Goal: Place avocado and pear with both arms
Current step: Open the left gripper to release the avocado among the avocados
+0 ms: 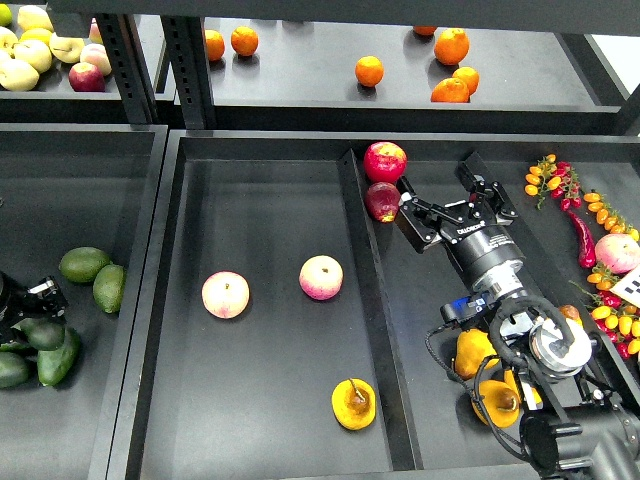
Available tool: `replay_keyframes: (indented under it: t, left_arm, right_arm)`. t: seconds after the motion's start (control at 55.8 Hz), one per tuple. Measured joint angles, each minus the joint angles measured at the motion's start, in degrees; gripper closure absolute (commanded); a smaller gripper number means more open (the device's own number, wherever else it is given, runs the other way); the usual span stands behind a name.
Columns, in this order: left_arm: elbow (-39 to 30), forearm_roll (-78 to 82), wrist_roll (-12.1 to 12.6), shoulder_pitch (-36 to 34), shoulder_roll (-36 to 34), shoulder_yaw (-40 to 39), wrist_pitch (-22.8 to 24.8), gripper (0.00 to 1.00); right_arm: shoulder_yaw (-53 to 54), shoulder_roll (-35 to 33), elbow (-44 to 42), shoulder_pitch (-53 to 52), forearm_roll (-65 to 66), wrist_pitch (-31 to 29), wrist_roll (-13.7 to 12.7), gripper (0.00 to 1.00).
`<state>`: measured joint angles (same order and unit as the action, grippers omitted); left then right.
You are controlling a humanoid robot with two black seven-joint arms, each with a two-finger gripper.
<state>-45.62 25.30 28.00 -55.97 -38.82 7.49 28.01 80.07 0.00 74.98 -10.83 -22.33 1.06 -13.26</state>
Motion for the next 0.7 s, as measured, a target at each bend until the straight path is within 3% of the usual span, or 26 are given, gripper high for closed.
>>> replay_keyframes:
  t: [0.556, 0.699]
  left_arm:
    - [4.81, -0.08, -0.02, 2.18, 4.25, -0.87, -0.03, 0.49]
    - [5.74, -0.09, -0.02, 2.68, 5.14, -0.88, -0.03, 0.39]
  right_arm:
    - [0.00, 0.00, 0.00, 0.05, 0.00, 0.06, -0.01, 0.00]
    - [0.00, 0.00, -0.01, 0.05, -0.06, 0.08, -0.01, 0.00]
